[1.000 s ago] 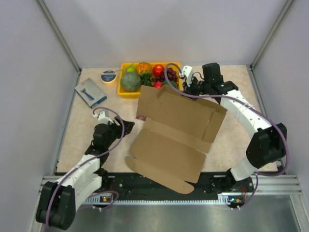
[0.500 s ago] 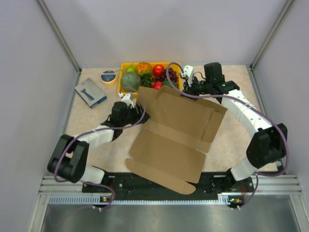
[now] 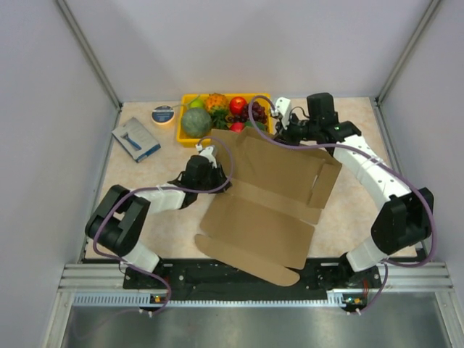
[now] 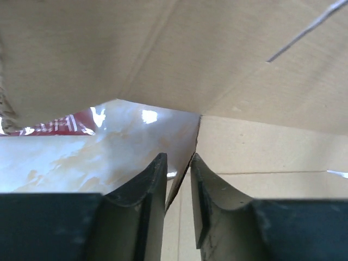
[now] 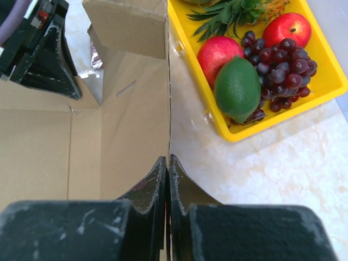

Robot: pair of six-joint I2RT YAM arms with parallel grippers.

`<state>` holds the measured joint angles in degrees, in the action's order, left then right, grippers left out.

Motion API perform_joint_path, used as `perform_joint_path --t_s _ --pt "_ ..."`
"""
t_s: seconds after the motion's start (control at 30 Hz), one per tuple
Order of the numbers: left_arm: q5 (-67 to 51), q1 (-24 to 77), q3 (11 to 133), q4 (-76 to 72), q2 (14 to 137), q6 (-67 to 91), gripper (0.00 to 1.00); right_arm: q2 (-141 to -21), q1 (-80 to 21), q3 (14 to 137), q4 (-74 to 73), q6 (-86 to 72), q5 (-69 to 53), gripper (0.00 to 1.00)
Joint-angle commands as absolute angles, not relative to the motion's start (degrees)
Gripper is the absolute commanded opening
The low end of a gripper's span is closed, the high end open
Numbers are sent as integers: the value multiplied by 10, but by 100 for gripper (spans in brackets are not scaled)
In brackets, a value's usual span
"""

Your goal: Fold the paper box

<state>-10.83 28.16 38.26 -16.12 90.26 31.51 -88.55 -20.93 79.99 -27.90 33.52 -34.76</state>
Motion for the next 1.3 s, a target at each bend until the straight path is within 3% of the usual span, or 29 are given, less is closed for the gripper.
perform_joint_path --t_s 0.0,0.17,0.3,0.53,0.6,0.8,0.97,1.13,1.27 --pt "-74 302 413 -196 907 335 23 -852 -235 824 -258 360 -294 0" --pt "-60 308 444 -214 931 368 14 -818 -274 758 -188 379 -192 0" --pt "-56 308 447 -248 959 396 14 -770 -296 674 -121 387 -167 0" --pt "-98 309 391 -347 966 422 28 -720 -360 568 -29 409 -57 0" --pt "-106 311 367 -366 942 417 40 -708 -369 543 -4 414 -39 0" --pt "-92 314 288 -378 827 374 60 -690 -398 508 26 438 -3 0" --pt "-72 314 232 -369 715 349 64 -691 -414 490 43 449 38 0" --pt "-26 314 258 -267 624 319 62 -692 -417 487 47 454 45 0" --pt "-11 314 343 -196 604 253 74 -695 -417 501 37 459 39 0"
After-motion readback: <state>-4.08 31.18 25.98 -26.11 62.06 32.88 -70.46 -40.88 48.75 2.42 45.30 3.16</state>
